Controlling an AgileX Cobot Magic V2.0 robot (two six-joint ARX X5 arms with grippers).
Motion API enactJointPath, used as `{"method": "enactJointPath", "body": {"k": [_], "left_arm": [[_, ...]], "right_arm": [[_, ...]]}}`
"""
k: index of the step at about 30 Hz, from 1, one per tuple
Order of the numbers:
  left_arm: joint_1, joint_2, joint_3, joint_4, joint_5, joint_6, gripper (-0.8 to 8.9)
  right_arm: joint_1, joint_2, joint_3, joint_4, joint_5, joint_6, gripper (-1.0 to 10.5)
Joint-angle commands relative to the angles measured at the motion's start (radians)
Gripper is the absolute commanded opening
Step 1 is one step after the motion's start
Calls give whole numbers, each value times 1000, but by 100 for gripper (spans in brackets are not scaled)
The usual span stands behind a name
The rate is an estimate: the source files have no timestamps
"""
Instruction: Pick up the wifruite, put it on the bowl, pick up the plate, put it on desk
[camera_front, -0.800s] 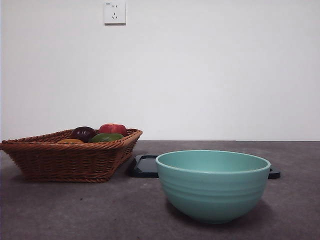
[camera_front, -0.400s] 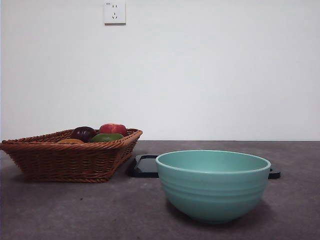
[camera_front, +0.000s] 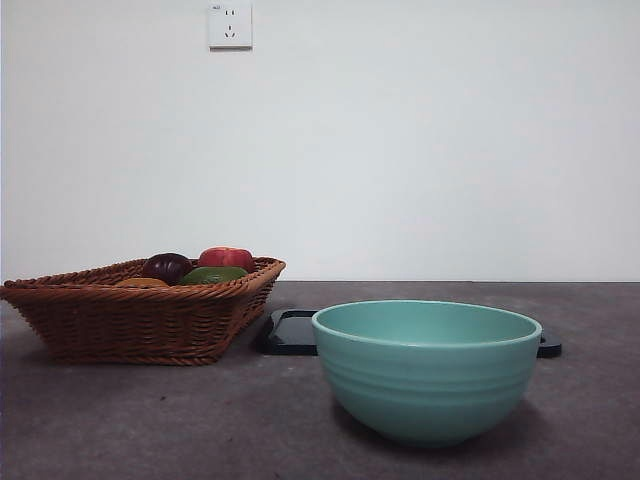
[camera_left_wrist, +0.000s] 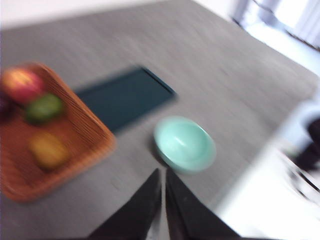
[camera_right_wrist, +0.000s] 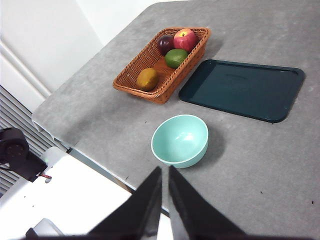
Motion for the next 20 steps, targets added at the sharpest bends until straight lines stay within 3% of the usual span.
{"method": "enactJointPath", "body": {"k": [1,4,6,10,14,20], "left_arm": [[77,-54,-134,210,2,-16,9],[150,-150,-338,443,-3,-95,9],[174,-216,-466,559,-58,-120,9],[184,-325,-700,734,-349,-211,9],[184,-399,-883,850,-541,-287,9],[184,-486,-1038,888,-565,-288,9]], "right_arm": [[7,-2,15,-69,1,-9,18],[8,-2,15,-69,1,-9,18],[9,-2,15,-69,1,-9,18],[8,-2,15,-69,1,-9,18],[10,-2,15,-69,1,-9,18],[10,-2,15,-69,1,-9,18]]}}
